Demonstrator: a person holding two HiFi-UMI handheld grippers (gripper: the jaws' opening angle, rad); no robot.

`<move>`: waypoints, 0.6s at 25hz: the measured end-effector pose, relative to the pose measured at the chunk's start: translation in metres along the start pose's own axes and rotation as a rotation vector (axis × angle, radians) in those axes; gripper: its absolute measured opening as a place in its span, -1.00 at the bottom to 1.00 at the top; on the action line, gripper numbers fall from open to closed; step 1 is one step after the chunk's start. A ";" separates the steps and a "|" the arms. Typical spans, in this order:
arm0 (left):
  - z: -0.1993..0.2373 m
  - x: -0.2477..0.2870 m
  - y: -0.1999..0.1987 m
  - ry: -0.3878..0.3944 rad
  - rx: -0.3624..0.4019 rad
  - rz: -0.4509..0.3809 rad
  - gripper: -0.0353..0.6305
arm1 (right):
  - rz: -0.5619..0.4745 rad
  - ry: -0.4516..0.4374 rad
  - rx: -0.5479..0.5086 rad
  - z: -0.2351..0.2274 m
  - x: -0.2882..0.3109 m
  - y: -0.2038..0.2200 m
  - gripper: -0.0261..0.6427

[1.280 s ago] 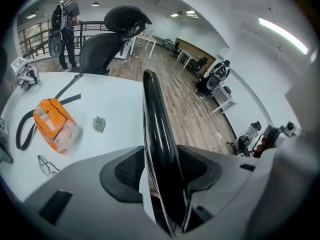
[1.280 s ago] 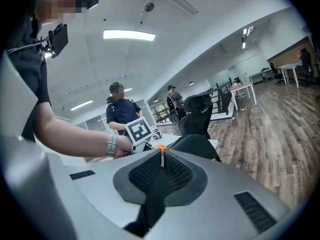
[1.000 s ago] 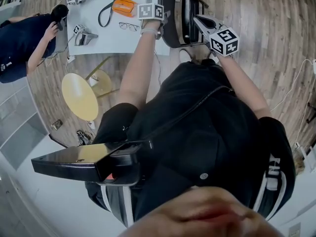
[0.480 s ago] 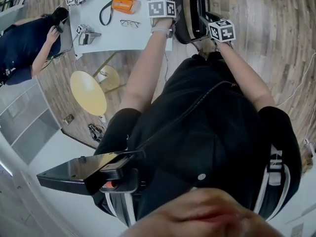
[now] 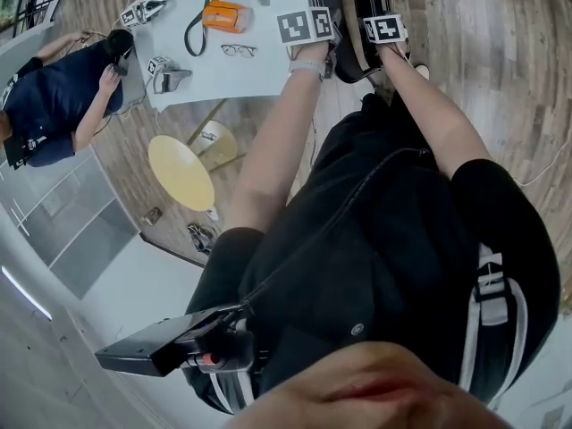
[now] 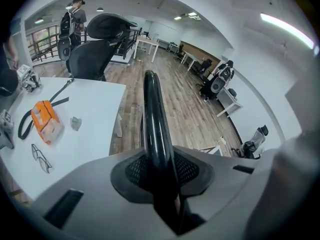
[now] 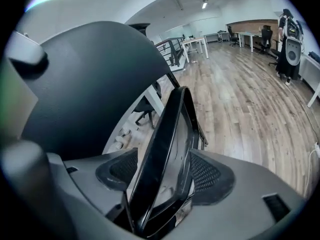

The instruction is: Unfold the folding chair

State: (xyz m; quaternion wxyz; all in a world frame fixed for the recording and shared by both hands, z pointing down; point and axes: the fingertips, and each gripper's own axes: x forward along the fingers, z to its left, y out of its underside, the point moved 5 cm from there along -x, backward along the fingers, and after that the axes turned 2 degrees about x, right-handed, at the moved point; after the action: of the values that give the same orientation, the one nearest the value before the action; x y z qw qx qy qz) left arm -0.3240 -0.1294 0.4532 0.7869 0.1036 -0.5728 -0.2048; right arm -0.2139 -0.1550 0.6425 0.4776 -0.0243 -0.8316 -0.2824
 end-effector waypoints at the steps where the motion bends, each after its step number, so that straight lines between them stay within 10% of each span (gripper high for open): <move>1: -0.002 0.000 0.001 -0.001 -0.003 -0.004 -0.65 | 0.017 0.027 -0.001 -0.001 0.003 0.001 -0.01; 15: -0.016 0.002 0.001 -0.019 0.031 -0.049 -0.65 | 0.111 0.090 -0.076 0.014 0.041 0.010 -0.19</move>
State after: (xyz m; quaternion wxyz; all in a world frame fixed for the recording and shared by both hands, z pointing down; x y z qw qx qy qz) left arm -0.3078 -0.1306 0.4501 0.7744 0.1279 -0.5807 -0.2162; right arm -0.2447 -0.1493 0.6746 0.5283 -0.0756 -0.7952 -0.2878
